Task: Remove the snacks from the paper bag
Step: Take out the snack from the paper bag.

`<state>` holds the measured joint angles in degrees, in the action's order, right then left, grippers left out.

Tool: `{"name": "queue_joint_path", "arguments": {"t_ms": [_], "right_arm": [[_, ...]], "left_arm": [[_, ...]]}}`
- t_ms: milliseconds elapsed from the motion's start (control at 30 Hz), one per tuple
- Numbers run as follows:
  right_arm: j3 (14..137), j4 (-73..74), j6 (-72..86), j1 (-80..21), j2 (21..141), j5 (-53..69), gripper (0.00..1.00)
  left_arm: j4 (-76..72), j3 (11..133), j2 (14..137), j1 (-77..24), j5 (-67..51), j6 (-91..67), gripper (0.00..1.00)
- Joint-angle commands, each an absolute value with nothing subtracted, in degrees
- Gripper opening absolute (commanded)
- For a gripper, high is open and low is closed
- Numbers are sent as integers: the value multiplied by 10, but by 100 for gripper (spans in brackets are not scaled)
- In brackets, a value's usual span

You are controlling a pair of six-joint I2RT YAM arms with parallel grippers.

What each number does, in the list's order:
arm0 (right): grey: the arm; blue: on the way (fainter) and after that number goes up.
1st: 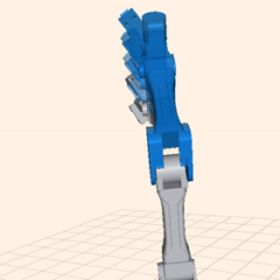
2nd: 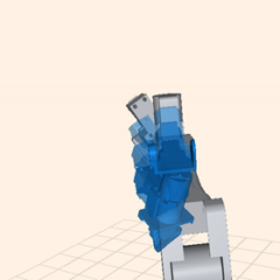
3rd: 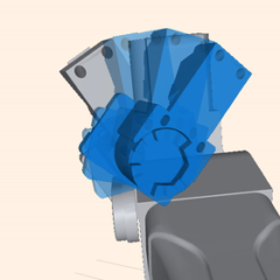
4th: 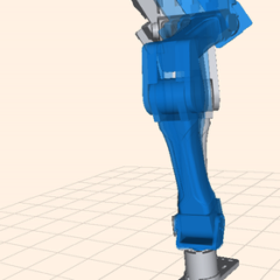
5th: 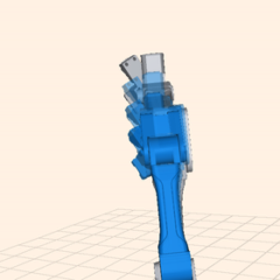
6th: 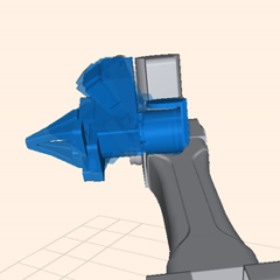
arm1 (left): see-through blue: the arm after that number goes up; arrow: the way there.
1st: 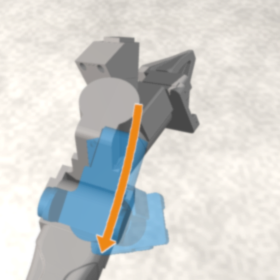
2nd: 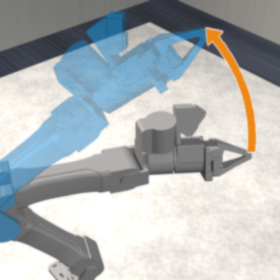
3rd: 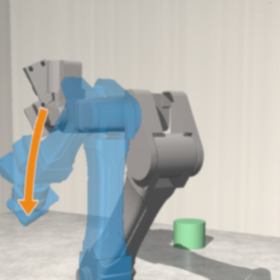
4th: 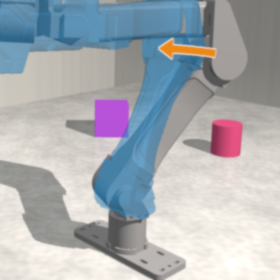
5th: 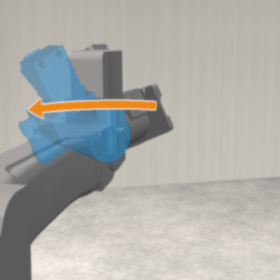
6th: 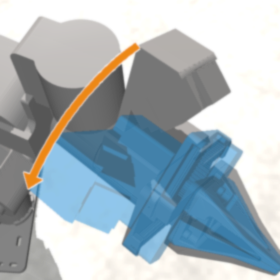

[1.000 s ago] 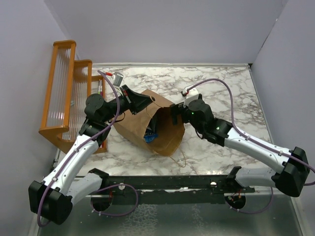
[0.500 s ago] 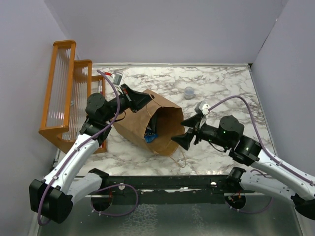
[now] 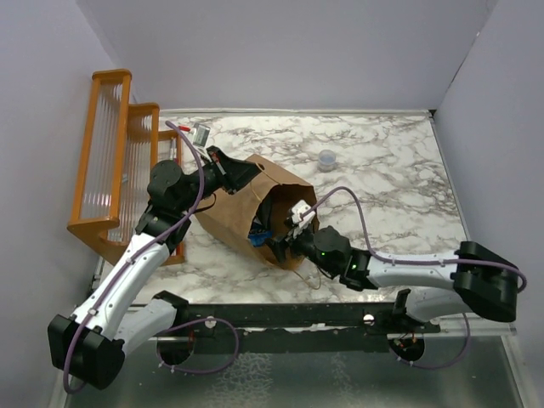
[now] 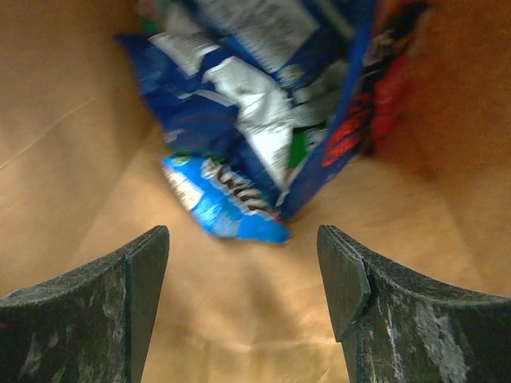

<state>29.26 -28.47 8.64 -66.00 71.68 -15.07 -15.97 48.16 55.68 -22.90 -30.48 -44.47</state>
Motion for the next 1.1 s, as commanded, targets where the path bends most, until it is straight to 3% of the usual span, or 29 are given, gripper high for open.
{"name": "queue_joint_path", "arguments": {"t_ms": [0,333,533,700,1000,1067], "right_arm": [[327,-451,73,-660,792,-339,75],[385,-545,79,-659,942,-420,68],[391,-722,16,-658,1035,-455,62],[430,-766,-11,-650,1107,-459,59],[494,-682,28,-631,1148,-457,28],[499,-643,55,-626,1144,-446,16]], "left_arm": [[-148,499,532,-231,-283,-441,0],[-137,492,520,-231,-283,-439,0],[-141,481,515,-231,-281,-436,0],[-139,484,522,-231,-290,-435,0],[-120,488,519,-231,-287,-428,0],[-118,488,516,-231,-286,-427,0]]}}
